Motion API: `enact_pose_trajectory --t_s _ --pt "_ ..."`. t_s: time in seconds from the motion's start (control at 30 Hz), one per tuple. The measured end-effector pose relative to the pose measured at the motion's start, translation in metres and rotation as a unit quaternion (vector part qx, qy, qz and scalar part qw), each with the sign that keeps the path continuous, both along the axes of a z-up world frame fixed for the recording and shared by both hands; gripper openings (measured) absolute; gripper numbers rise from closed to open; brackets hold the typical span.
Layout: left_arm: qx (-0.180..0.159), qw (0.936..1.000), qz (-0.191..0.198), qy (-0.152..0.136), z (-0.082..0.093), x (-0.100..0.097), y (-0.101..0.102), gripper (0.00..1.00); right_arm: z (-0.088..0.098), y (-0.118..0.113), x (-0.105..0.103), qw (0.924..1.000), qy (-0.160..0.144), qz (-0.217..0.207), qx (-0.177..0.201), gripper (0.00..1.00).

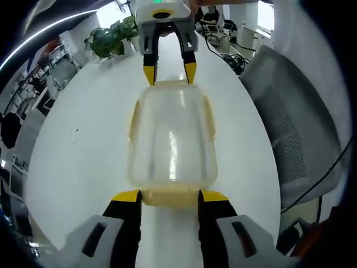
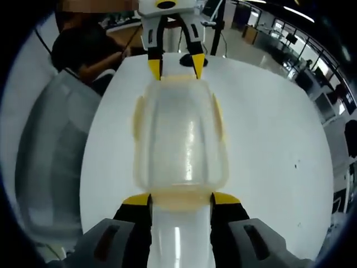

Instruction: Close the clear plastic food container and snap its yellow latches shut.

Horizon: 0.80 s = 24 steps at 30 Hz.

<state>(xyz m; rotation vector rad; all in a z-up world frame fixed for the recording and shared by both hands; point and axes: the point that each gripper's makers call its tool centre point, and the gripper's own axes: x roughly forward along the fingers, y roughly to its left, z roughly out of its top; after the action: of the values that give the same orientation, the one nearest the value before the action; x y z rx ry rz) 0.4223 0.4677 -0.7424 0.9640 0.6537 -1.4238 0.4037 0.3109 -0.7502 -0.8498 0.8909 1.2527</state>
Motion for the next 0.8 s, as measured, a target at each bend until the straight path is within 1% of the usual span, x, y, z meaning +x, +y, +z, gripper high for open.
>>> enact_pose_trajectory --t_s 0.27,0.8 --pt "-0.004 1.0000 -0.008 -0.002 0.006 -0.003 -0.024 0.39 0.007 -0.024 -0.006 0.9999 -0.004 -0.009 -0.003 0.39" --pt "-0.005 0.9998 -0.015 -0.006 0.010 -0.006 -0.072 0.39 0.010 -0.071 -0.010 0.9998 -0.005 -0.016 -0.012 0.39"
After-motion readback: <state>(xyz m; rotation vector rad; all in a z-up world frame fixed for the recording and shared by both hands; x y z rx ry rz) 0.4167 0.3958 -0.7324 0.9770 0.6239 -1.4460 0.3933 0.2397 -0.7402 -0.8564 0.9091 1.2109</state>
